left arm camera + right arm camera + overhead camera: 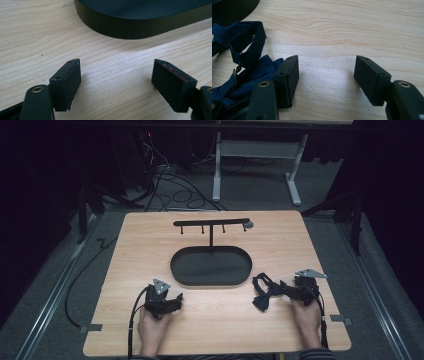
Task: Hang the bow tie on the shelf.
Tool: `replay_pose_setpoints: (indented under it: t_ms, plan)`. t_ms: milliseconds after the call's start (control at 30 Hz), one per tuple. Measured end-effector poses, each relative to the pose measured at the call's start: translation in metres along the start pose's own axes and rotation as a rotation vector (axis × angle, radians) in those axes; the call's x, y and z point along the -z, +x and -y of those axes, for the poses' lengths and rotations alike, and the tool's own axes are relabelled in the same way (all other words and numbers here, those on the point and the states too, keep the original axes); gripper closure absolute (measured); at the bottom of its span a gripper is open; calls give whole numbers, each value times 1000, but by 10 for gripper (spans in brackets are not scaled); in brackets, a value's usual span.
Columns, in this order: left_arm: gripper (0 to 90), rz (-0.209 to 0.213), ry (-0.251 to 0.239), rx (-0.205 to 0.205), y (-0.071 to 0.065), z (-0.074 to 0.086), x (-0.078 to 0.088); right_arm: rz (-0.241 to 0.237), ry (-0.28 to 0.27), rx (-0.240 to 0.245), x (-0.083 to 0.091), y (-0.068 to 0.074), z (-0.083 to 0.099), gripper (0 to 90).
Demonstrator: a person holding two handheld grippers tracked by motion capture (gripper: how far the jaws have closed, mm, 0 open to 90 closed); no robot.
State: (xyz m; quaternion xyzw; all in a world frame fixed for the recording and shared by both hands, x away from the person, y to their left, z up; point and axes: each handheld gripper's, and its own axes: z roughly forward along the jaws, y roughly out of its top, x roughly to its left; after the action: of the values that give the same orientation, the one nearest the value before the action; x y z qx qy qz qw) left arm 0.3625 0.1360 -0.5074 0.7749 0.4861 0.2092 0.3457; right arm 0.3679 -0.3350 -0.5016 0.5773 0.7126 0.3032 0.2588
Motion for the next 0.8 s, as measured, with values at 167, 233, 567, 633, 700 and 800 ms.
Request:
replay_pose_setpoints:
  t_ms: [167, 233, 567, 633, 700, 800]
  plan:
    - [240, 0, 0, 1, 0, 0, 0, -5, -1, 1, 0, 0, 0, 386]
    - [239, 0, 1, 1, 0, 0, 0, -5, -1, 0, 0, 0, 0, 386]
    - [233, 1, 2, 0, 0, 0, 0, -25, -5, -8, 3, -6, 1, 509]
    - [233, 1, 2, 0, 0, 0, 0, -31, -6, -19, 3, -6, 1, 519]
    - [233, 1, 2, 0, 0, 0, 0, -48, -29, -16, 9, -7, 1, 537]
    - [233, 1, 2, 0, 0, 0, 0, -75, -54, -18, 17, -8, 0, 561]
